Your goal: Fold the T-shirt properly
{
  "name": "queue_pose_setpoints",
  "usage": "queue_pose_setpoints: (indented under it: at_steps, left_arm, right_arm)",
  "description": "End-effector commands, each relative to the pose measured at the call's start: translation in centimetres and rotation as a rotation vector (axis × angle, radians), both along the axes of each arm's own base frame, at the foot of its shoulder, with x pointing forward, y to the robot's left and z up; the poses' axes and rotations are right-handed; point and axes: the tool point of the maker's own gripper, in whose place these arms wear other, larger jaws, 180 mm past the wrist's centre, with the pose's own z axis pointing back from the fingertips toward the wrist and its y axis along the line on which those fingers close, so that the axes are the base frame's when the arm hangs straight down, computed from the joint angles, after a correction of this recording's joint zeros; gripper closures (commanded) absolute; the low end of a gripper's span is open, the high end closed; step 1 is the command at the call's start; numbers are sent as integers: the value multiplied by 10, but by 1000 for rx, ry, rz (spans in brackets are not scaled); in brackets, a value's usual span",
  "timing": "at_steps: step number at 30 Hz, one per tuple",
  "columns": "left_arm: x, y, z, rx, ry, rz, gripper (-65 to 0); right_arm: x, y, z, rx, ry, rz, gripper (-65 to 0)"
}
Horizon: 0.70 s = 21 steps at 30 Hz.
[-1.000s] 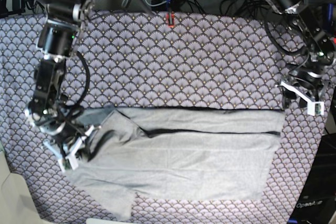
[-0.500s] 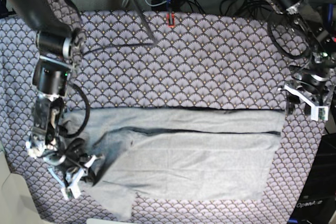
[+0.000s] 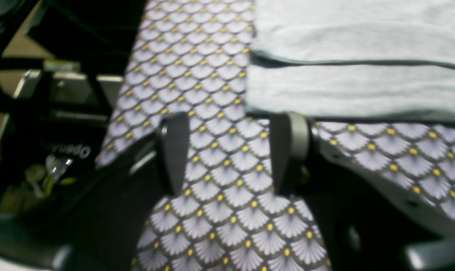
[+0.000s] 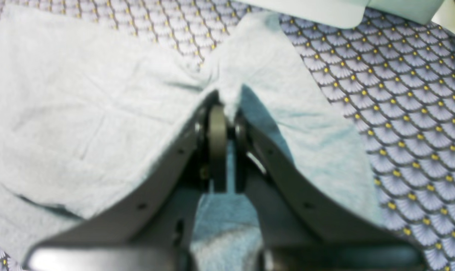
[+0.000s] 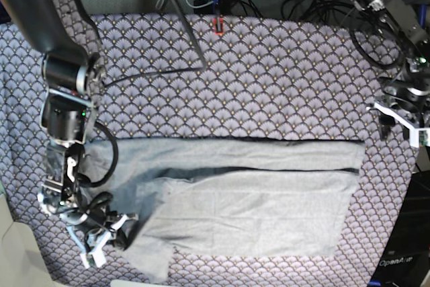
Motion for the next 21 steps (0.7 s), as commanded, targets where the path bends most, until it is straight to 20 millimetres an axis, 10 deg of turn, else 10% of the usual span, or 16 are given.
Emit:
queue_pose_setpoints:
  at_steps: [1, 21]
  left_arm:
    - [6, 3, 20, 21, -66, -5, -337]
    - [-11, 16, 10, 21, -32, 33, -337]
  right_arm:
    - [15, 1, 30, 28, -79, -5, -7]
    - [-22, -21, -8, -99, 59, 13, -255]
